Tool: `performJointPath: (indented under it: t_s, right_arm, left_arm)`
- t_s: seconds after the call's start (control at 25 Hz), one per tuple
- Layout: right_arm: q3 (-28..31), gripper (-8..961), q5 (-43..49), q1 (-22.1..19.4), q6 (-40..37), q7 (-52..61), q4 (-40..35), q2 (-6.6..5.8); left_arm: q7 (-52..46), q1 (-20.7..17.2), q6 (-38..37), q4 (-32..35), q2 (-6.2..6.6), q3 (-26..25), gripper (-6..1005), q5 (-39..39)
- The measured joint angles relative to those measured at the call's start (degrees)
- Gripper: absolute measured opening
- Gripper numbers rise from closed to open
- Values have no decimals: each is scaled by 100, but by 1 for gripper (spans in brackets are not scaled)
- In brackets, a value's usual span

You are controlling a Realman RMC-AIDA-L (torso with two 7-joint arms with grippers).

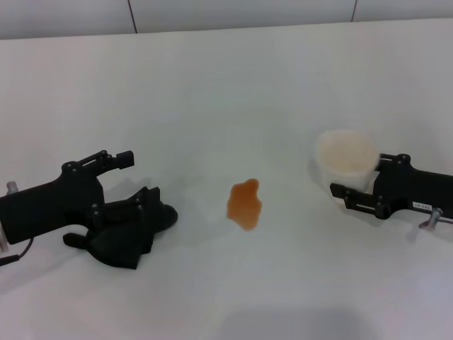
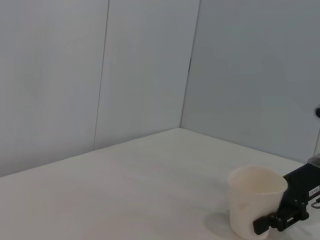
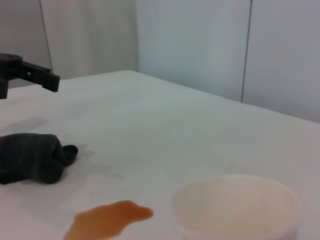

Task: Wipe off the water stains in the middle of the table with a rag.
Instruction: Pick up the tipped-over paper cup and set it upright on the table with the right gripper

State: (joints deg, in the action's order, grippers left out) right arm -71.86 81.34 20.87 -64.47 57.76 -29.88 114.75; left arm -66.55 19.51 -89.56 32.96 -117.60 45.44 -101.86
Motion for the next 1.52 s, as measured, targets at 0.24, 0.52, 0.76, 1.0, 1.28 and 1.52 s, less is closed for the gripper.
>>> performJointPath:
  t_s: [0.24, 0.52, 0.76, 1.0, 1.28, 1.52]
  right_arm:
    - [15, 595, 13, -110, -38, -11, -64, -7]
    - [5, 602, 24, -144, -40, 18, -119, -7]
    - [-1, 722, 33, -145, -334, 176, -180, -86]
    - [23, 861, 314, -211, -399, 503, -483, -110]
    - [30, 863, 717, -248, -410, 917, -781, -126]
    - [33, 864, 997, -434, -446, 1242, -1278, -140]
  left_arm:
    - [-2, -1, 0, 0, 0, -1, 889, 0]
    - [-19, -4, 0, 0, 0, -1, 889, 0]
    - [-23, -16, 0, 0, 0, -1, 890, 0]
    - [-25, -19, 0, 0, 0, 0, 889, 0]
    - [-25, -30, 12, 0, 5, -9, 889, 0]
    - [-25, -54, 21, 0, 24, -21, 890, 0]
